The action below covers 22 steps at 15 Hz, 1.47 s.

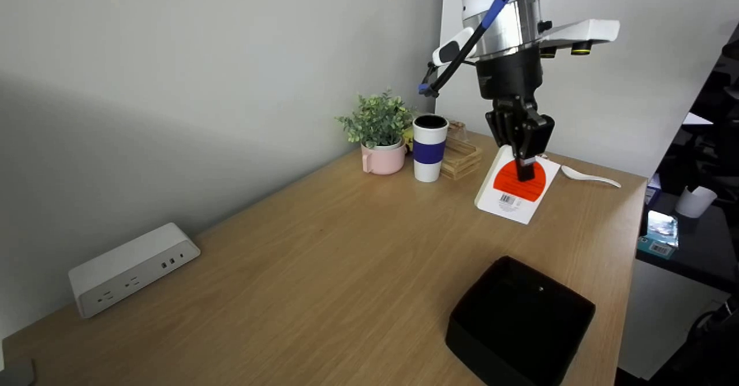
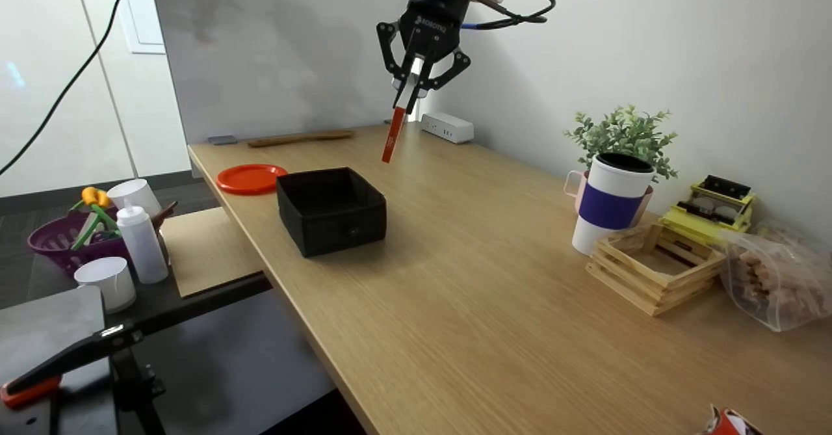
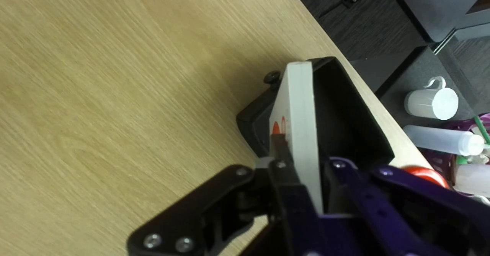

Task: Put the book in the black box

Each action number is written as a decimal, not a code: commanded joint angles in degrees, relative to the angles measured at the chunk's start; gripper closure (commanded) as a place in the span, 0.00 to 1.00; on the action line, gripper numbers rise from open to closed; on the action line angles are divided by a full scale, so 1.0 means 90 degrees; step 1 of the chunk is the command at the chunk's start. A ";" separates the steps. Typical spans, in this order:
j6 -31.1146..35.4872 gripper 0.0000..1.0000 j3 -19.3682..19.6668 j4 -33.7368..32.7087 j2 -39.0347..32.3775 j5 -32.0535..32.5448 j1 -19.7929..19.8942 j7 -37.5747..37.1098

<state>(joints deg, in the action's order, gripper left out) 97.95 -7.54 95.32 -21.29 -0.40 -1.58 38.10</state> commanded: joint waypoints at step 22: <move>-0.0296 0.96 -0.0332 0.0281 -0.0844 -0.1858 -0.0098 -0.1598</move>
<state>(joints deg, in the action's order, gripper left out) 97.20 -10.37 98.33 -27.87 -14.01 -3.43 25.48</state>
